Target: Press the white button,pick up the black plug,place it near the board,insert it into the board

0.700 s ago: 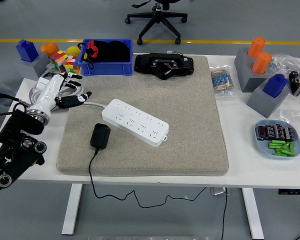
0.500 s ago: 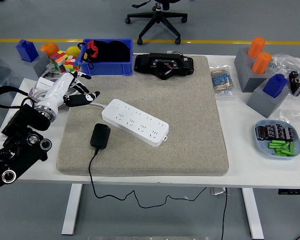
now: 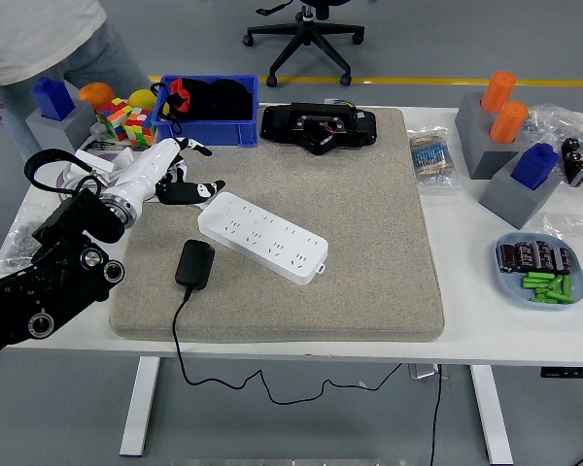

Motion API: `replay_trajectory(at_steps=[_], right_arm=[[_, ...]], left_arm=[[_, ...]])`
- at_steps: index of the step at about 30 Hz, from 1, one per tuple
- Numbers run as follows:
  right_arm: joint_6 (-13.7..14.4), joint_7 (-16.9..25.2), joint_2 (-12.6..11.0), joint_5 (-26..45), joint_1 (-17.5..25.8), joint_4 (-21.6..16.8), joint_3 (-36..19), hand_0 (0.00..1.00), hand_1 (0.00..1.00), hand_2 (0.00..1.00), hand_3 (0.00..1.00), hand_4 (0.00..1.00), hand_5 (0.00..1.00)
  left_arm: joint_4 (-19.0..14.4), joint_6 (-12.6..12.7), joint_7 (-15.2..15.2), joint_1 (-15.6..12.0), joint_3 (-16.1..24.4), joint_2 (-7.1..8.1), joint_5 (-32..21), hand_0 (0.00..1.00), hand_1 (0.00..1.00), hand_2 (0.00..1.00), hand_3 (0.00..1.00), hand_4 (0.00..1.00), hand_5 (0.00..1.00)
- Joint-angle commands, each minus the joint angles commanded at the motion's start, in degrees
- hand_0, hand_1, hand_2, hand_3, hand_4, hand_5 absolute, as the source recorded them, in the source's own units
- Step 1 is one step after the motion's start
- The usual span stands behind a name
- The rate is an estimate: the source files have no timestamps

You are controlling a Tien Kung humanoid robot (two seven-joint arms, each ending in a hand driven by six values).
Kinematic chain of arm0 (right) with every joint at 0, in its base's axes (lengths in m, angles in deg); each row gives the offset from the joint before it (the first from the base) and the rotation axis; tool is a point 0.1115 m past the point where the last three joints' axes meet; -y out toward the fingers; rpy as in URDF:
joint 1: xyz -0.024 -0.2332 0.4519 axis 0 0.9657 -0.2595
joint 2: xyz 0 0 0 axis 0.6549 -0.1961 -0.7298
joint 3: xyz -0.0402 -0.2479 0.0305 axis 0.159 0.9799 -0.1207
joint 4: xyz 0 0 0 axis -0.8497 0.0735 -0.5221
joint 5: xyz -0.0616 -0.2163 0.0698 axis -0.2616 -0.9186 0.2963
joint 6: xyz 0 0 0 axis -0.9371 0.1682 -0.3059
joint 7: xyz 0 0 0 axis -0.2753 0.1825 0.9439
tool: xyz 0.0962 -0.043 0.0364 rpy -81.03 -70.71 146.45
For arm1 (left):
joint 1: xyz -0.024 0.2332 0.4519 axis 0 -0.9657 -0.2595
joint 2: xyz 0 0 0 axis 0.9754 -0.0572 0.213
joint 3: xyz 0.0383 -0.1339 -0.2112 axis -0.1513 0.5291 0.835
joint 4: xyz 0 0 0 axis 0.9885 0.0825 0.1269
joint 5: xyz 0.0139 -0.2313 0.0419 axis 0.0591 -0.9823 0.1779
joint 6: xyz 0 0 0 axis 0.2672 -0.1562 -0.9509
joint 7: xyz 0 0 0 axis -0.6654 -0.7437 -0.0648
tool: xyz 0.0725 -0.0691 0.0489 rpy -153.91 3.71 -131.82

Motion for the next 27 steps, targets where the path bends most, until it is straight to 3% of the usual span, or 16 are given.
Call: replay_trajectory(at_steps=[5,6,10,11,16,17,22,23,27], right_arm=[[0.0,0.0,-0.1,0.0,0.1,0.0,-0.1,0.639,0.644,0.624,0.604,0.681,0.459],[0.0,0.0,-0.1,0.0,0.1,0.0,-0.1,0.640,0.644,0.624,0.604,0.680,0.458],[0.0,0.0,0.0,0.0,0.1,0.0,-0.3,0.640,0.644,0.624,0.604,0.680,0.458],[0.0,0.0,0.1,0.0,0.1,0.0,-0.3,0.640,0.644,0.624,0.604,0.681,0.458],[0.0,0.0,0.2,0.0,0.2,0.0,-0.4,0.640,0.644,0.624,0.604,0.681,0.458],[0.0,0.0,0.2,0.0,0.2,0.0,-0.4,0.640,0.644,0.624,0.604,0.680,0.457],[0.0,0.0,0.3,-0.1,0.3,0.0,-0.5,0.640,0.644,0.624,0.604,0.680,0.457],[0.0,0.0,0.2,-0.1,0.3,0.0,-0.5,0.640,0.644,0.624,0.604,0.680,0.457],[0.0,0.0,0.2,0.0,0.1,0.0,-0.5,0.640,0.644,0.624,0.604,0.680,0.457]], left_arm=[[0.5,-1.8,1.3,0.8,-1.0,-0.46,-0.3,0.112,0.002,0.036,0.634,0.774,0.341],[0.6,-2.1,1.6,1.0,-1.2,-0.61,-0.2,0.128,0.002,0.035,0.611,0.641,0.099],[0.9,-2.3,1.8,1.7,-2.2,-0.98,-0.2,0.128,0.002,0.035,0.611,0.641,0.099],[1.0,-2.3,1.8,1.9,-2.4,-1.03,-0.2,0.134,0.002,0.038,0.534,0.308,0.002],[1.7,-3.1,2.4,2.6,-3.8,-1.27,-0.6,0.134,0.002,0.038,0.534,0.308,0.002],[1.9,-3.5,2.7,2.8,-4.3,-1.29,-0.7,0.151,0.005,0.042,0.530,0.063,0.002],[2.6,-4.5,3.4,3.4,-6.4,-1.44,-1.0,0.151,0.005,0.042,0.530,0.063,0.002],[2.8,-4.5,3.3,3.6,-6.8,-1.48,-1.1,0.159,0.020,0.052,0.533,0.002,0.002],[3.8,-4.1,2.8,4.2,-8.6,-1.89,-1.3,0.159,0.020,0.052,0.533,0.002,0.002]])
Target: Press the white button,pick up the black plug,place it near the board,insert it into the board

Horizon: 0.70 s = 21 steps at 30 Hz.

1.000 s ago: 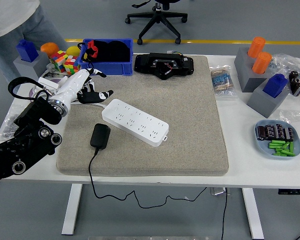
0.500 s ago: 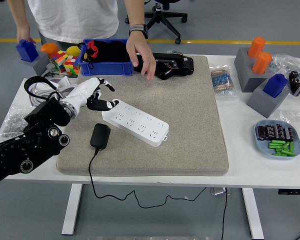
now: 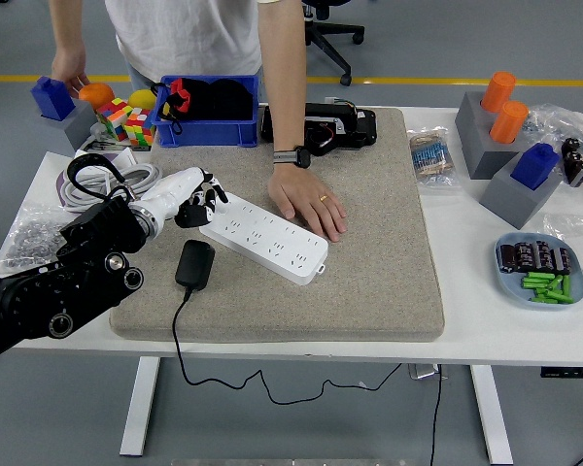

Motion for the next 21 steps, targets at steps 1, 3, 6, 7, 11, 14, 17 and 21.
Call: replay_trajectory(at_steps=[1,3,6,7,11,14,17,21], right_arm=[[0.0,0.0,0.0,0.0,0.0,0.0,0.0,0.640,0.644,0.624,0.604,0.680,0.457],[0.0,0.0,0.0,0.0,-0.1,0.0,0.0,0.640,0.644,0.624,0.604,0.680,0.456],[0.0,0.0,0.0,0.1,-0.1,0.0,0.0,0.640,0.644,0.624,0.604,0.680,0.456],[0.0,0.0,0.0,0.1,0.0,0.0,0.0,0.640,0.644,0.624,0.604,0.680,0.456],[0.0,0.0,0.0,0.2,0.0,0.0,0.3,0.640,0.644,0.624,0.603,0.681,0.456],[0.0,0.0,0.0,0.2,-0.1,0.0,0.4,0.641,0.644,0.623,0.604,0.681,0.456],[0.0,0.0,0.1,0.3,-0.1,0.0,0.6,0.641,0.644,0.623,0.604,0.681,0.456],[0.0,0.0,0.0,0.4,-0.1,0.0,0.8,0.640,0.644,0.624,0.604,0.681,0.457]], left_arm=[[0.2,0.1,-0.1,0.2,-0.4,-0.13,-0.1,0.159,0.020,0.052,0.533,0.002,0.002],[0.6,0.3,-0.3,0.5,-1.2,-0.43,-0.1,0.160,0.022,0.055,0.540,0.002,0.002],[1.2,0.5,-0.3,0.9,-2.1,-0.87,0.0,0.160,0.022,0.055,0.540,0.002,0.002],[1.4,0.5,-0.3,1.0,-2.4,-1.00,0.1,0.160,0.022,0.055,0.540,0.002,0.002],[2.3,0.9,-0.2,1.7,-3.9,-1.57,1.0,0.161,0.022,0.054,0.539,0.002,0.002],[3.3,1.9,-0.4,2.1,-4.9,-2.06,2.1,0.161,0.022,0.054,0.539,0.002,0.002],[4.2,3.1,-0.4,2.4,-6.0,-2.44,3.5,0.161,0.022,0.054,0.539,0.002,0.002],[5.2,3.7,-0.2,2.9,-7.2,-2.93,4.2,0.160,0.021,0.054,0.537,0.002,0.002]])
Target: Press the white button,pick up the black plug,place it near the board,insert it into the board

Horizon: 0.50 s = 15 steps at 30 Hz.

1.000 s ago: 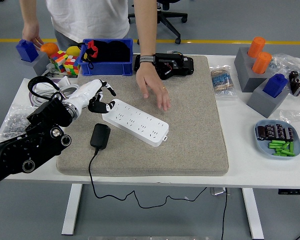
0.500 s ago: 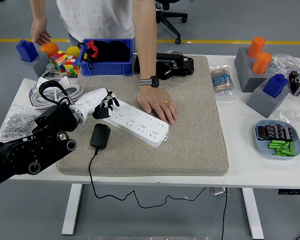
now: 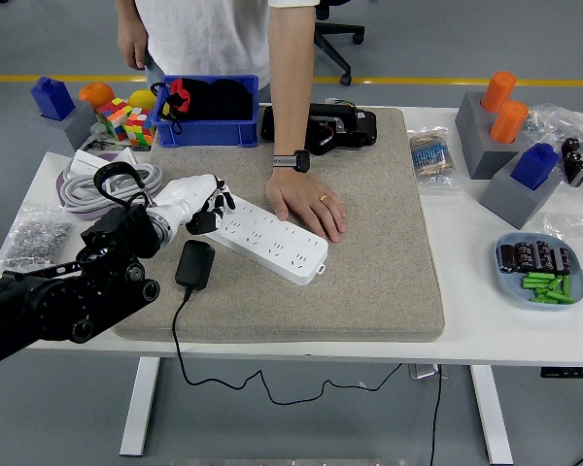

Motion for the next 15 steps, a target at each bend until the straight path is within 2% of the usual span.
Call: replay_trajectory(at_steps=[15], right_arm=[[0.0,0.0,0.0,0.2,-0.1,0.0,0.3,0.640,0.644,0.624,0.603,0.681,0.457]], left_arm=[[3.0,1.6,0.1,1.2,-3.4,-1.13,4.2,0.158,0.021,0.054,0.535,0.002,0.002]])
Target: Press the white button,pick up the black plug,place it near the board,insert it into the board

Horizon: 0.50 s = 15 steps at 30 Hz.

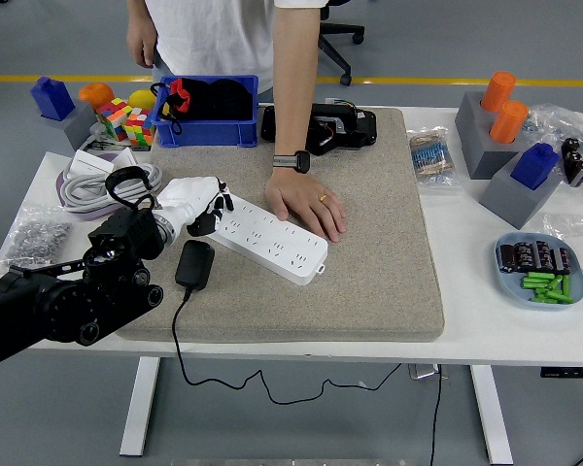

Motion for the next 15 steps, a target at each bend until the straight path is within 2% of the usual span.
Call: replay_trajectory(at_steps=[15], right_arm=[[0.0,0.0,0.1,0.0,0.0,0.0,0.1,0.640,0.644,0.624,0.604,0.681,0.456]], left_arm=[[1.8,0.2,0.2,0.3,-1.3,0.30,2.7,0.157,0.021,0.051,0.534,0.002,0.002]])
